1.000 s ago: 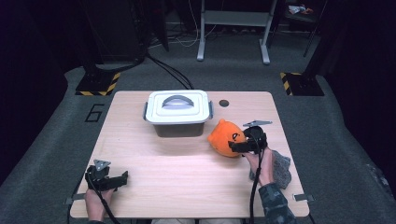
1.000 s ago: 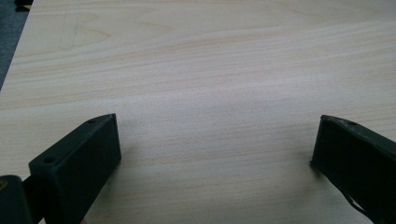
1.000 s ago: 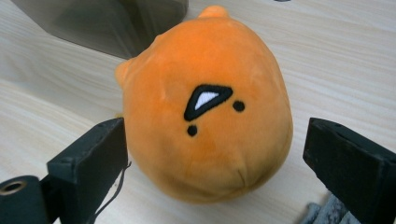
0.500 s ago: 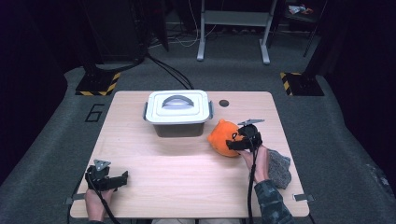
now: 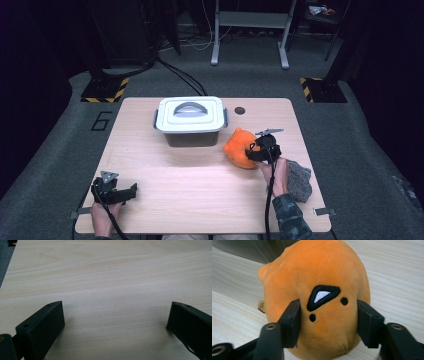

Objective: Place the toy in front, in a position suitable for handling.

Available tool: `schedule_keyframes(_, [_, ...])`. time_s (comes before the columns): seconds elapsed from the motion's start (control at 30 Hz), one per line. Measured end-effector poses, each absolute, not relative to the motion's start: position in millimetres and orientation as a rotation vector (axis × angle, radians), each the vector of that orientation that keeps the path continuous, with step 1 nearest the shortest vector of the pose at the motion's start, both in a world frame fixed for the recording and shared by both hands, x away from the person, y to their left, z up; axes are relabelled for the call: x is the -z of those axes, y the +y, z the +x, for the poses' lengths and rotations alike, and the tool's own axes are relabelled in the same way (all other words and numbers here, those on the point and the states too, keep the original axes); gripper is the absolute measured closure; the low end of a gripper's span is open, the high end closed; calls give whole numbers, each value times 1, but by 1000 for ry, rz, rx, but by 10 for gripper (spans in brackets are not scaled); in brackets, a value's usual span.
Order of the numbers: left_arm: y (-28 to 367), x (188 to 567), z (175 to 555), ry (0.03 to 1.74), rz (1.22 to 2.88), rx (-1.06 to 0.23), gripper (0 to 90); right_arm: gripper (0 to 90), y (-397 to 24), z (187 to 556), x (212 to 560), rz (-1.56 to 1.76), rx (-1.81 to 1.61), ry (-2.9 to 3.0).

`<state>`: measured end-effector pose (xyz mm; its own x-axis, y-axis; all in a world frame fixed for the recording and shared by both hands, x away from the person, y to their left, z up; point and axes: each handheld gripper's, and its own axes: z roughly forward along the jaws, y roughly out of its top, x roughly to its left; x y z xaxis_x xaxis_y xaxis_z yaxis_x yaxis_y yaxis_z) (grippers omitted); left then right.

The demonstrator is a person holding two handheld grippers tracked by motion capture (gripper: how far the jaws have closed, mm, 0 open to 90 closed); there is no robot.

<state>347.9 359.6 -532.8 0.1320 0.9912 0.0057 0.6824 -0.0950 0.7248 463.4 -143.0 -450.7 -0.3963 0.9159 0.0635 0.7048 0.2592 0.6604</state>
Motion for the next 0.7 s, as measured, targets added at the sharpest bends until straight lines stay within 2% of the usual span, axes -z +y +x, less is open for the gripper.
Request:
schedule_keyframes(0.17, [360, 533, 348, 1609, 1842, -696, 4, 552, -146, 461, 453, 1476, -927, 2201])
schedule_keyframes(0.3, [360, 533, 348, 1609, 1844, -693, 4, 597, -151, 460, 452, 1446, -993, 2205])
schedule_keyframes(0.7, [360, 532, 348, 1609, 1846, -691, 4, 607, -156, 447, 437, 1322, -1103, 2245])
